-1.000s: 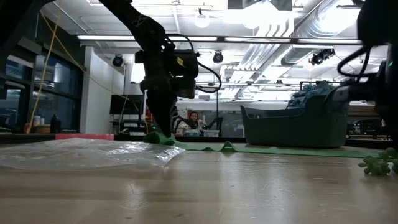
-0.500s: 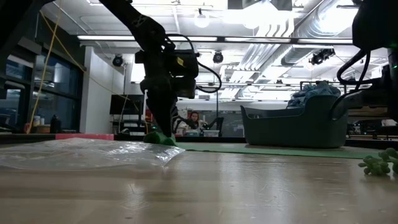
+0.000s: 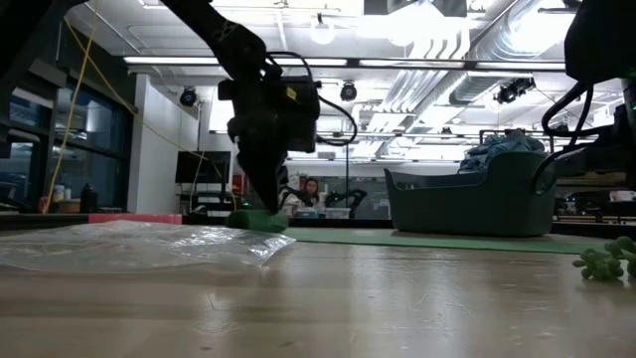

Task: Roll bandage
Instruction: Roll the green bandage

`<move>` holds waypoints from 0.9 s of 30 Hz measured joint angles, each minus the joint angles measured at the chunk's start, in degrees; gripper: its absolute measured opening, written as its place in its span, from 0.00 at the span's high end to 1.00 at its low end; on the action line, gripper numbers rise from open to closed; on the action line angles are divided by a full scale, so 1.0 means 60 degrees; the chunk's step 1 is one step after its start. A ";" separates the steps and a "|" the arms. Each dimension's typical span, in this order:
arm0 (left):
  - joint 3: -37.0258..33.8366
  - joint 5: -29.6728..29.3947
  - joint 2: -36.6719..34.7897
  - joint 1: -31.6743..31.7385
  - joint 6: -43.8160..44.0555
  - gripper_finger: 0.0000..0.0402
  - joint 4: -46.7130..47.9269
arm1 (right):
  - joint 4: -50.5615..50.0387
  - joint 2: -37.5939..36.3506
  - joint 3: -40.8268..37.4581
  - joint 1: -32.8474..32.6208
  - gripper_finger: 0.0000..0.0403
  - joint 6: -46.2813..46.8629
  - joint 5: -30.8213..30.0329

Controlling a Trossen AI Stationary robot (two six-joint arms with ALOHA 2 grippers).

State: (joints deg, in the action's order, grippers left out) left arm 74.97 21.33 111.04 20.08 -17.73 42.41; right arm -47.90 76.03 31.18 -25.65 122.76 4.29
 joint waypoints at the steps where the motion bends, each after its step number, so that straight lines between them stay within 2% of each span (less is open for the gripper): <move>1: 0.0043 0.0006 0.0000 -0.0002 0.0001 1.00 -0.0009 | 0.0000 0.0000 -0.0001 0.0000 1.00 0.0002 -0.0011; 7: 0.0260 0.0013 -0.0050 0.0000 0.0010 1.00 0.0121 | 0.0000 0.0000 -0.0004 0.0000 1.00 0.0033 -0.0038; 15: 0.0413 0.0033 -0.0192 0.0297 -0.0027 1.00 0.1337 | 0.0011 0.0000 -0.0011 0.0000 1.00 0.0066 -0.0069; 27: 0.0417 0.0071 -0.0477 0.1033 0.0433 1.00 0.1335 | -0.0966 -0.0424 0.0525 0.0045 1.00 0.0320 -0.0668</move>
State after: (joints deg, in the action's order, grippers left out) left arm 77.47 21.76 108.18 26.27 -15.13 50.42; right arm -53.69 73.49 34.33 -25.38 124.68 0.29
